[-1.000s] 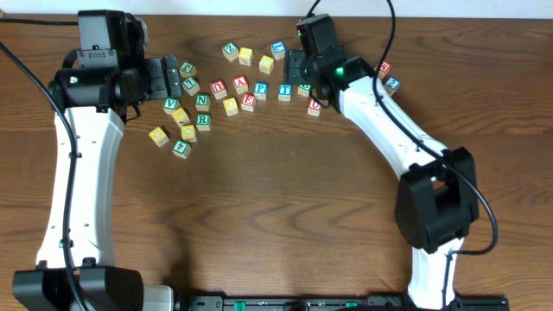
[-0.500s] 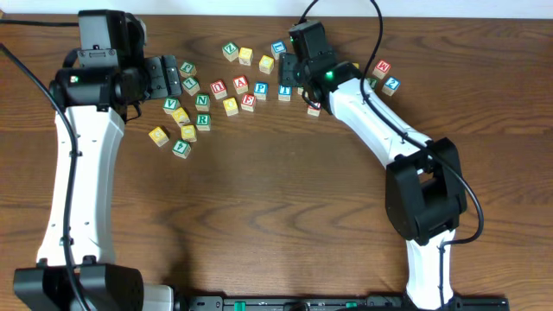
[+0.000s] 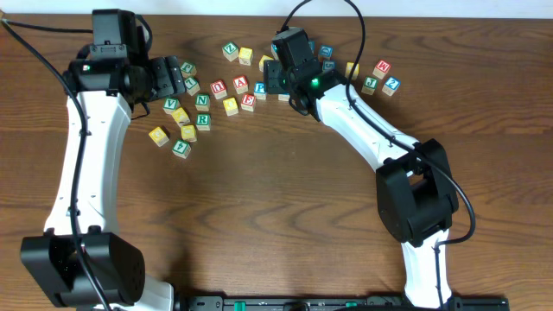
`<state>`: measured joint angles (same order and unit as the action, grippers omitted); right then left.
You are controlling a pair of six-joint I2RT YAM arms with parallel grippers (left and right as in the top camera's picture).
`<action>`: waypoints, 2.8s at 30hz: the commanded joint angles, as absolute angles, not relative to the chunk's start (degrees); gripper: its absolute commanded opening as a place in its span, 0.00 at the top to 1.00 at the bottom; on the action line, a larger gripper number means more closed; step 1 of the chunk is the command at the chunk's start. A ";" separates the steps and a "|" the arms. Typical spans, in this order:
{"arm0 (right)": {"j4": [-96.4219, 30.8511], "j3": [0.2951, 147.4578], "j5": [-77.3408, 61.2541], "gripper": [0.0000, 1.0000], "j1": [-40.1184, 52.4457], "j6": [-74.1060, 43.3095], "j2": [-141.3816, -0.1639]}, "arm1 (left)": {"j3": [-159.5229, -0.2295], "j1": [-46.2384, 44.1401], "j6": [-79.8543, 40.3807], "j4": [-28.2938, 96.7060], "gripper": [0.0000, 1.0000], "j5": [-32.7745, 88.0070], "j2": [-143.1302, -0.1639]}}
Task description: Spell out NEURIPS
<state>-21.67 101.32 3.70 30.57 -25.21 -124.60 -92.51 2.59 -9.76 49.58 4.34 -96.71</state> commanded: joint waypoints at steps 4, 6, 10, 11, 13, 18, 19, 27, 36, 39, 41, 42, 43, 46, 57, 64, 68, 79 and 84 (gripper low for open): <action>-22.83 102.30 2.46 0.38 30.65 -24.34 -125.62 | -93.97 2.57 -14.13 49.63 0.13 3.86 -99.39; -23.68 102.30 2.68 0.37 30.65 -23.51 -125.62 | -93.97 2.02 -14.09 49.74 0.15 3.86 -100.40; -25.17 102.32 2.66 0.36 29.80 -23.51 -125.60 | -93.97 -0.16 -14.02 50.50 0.20 3.84 -103.11; -25.50 102.32 2.61 0.36 29.50 -23.51 -125.58 | -93.97 -0.67 -13.98 50.57 0.21 3.84 -103.85; -27.20 102.32 2.31 0.35 28.27 -23.46 -124.90 | -93.95 -2.33 -13.58 50.74 0.26 3.84 -106.19; -30.41 102.32 0.86 0.34 26.15 -22.17 -122.26 | -93.95 -4.60 -13.37 50.59 0.30 3.84 -109.38; -31.00 102.32 0.89 0.34 25.82 -22.17 -121.80 | -93.95 -4.93 -13.37 50.54 0.30 3.84 -109.91; -32.95 102.32 0.47 0.34 25.10 -22.15 -120.86 | -93.89 -6.33 -12.40 50.48 0.30 3.86 -111.57; -33.19 102.32 0.47 0.32 25.08 -21.96 -120.86 | -93.89 -7.09 -12.10 49.82 0.30 3.84 -111.57; -33.23 102.32 0.47 0.32 25.12 -21.98 -120.86 | -93.89 -7.11 -12.10 49.34 0.30 3.84 -111.57; -33.23 102.32 0.47 0.32 25.12 -21.98 -120.86 | -93.89 -7.09 -12.10 49.12 0.30 3.84 -111.57; -33.23 102.32 0.47 0.32 25.12 -21.98 -120.86 | -93.89 -7.09 -12.10 49.04 0.30 3.84 -111.57; -33.23 102.32 0.49 0.32 25.12 -21.98 -120.86 | -93.86 -7.09 -12.10 48.99 0.30 3.84 -111.57; -33.23 102.32 0.51 0.31 25.12 -21.98 -120.86 | -93.89 -7.09 -12.10 48.95 0.30 3.84 -111.57; -33.52 102.32 0.51 0.29 25.21 -21.98 -120.86 | -93.86 -7.09 -12.08 48.40 0.30 3.14 -111.57; -33.91 102.32 0.49 0.29 25.17 -21.56 -120.86 | -93.89 -7.09 -11.42 46.65 0.30 2.92 -111.57; -34.13 102.32 0.49 0.29 25.15 -21.10 -120.86 | -93.89 -7.09 -9.89 45.43 0.30 2.74 -111.57; -35.16 102.32 0.45 0.30 23.83 -20.95 -120.86 | -96.18 -7.09 -8.12 44.47 0.30 2.74 -111.44; -35.75 102.32 0.40 0.30 23.31 -20.95 -120.86 | -97.32 -7.07 -8.14 44.47 0.30 2.74 -111.42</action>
<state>-35.42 101.32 0.64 24.01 -21.76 -122.85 -95.37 -7.16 -9.08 44.49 3.68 -110.80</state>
